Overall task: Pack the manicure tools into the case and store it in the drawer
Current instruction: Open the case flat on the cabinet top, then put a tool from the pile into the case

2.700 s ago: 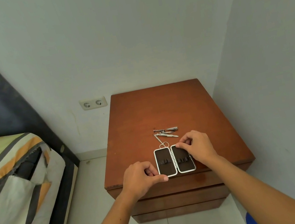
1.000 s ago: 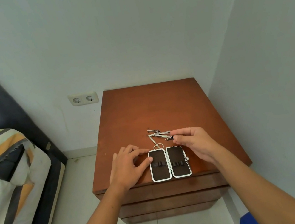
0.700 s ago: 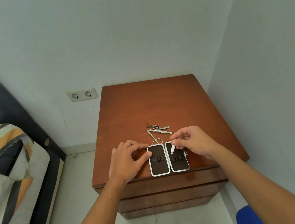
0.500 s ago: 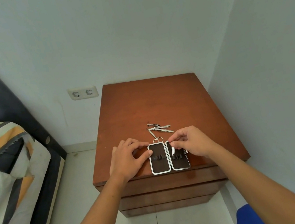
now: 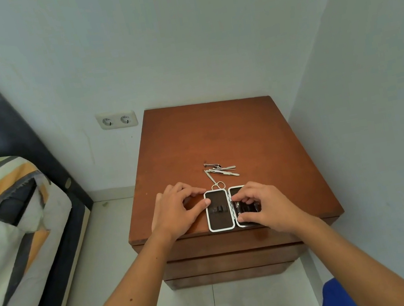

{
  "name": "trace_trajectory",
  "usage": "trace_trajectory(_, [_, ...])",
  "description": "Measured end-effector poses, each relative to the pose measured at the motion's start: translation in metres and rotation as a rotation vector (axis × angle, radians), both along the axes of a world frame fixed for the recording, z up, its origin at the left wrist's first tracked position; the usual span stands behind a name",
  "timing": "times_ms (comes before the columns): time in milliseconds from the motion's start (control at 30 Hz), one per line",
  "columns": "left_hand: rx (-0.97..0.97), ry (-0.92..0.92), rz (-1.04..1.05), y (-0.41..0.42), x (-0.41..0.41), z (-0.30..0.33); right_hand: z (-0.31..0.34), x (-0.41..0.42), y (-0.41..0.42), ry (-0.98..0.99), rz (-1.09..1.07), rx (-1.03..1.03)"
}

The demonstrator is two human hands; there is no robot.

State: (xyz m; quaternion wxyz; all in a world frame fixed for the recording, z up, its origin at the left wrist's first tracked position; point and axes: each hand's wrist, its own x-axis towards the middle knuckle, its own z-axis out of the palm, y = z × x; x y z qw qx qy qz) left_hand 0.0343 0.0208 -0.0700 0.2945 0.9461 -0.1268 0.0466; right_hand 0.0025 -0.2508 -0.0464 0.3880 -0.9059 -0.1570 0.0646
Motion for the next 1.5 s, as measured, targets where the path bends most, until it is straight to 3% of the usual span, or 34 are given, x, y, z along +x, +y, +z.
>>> trace_trajectory(300, [0.0, -0.008, 0.003, -0.001, -0.002, 0.0, -0.001, 0.0, 0.0, -0.014, -0.008, 0.05])
trace_trajectory(433, [-0.01, -0.008, 0.005, -0.001, -0.002, 0.0, 0.007, 0.018, 0.007, -0.056, -0.141, 0.157])
trace_trajectory(700, [-0.033, -0.006, 0.011, 0.0, -0.001, -0.001, 0.005, 0.093, 0.039, -0.12, -0.32, -0.029])
trace_trajectory(1067, [-0.029, -0.016, 0.005, 0.0, 0.001, -0.002, -0.008, 0.116, 0.045, -0.122, -0.301, -0.114])
trace_trajectory(1300, [-0.034, -0.017, 0.005, 0.001, 0.002, -0.003, 0.005, 0.103, 0.033, -0.063, -0.381, 0.159])
trace_trajectory(1500, [-0.025, -0.004, 0.0, 0.002, 0.002, -0.002, 0.012, 0.07, 0.01, 0.169, -0.397, 0.629])
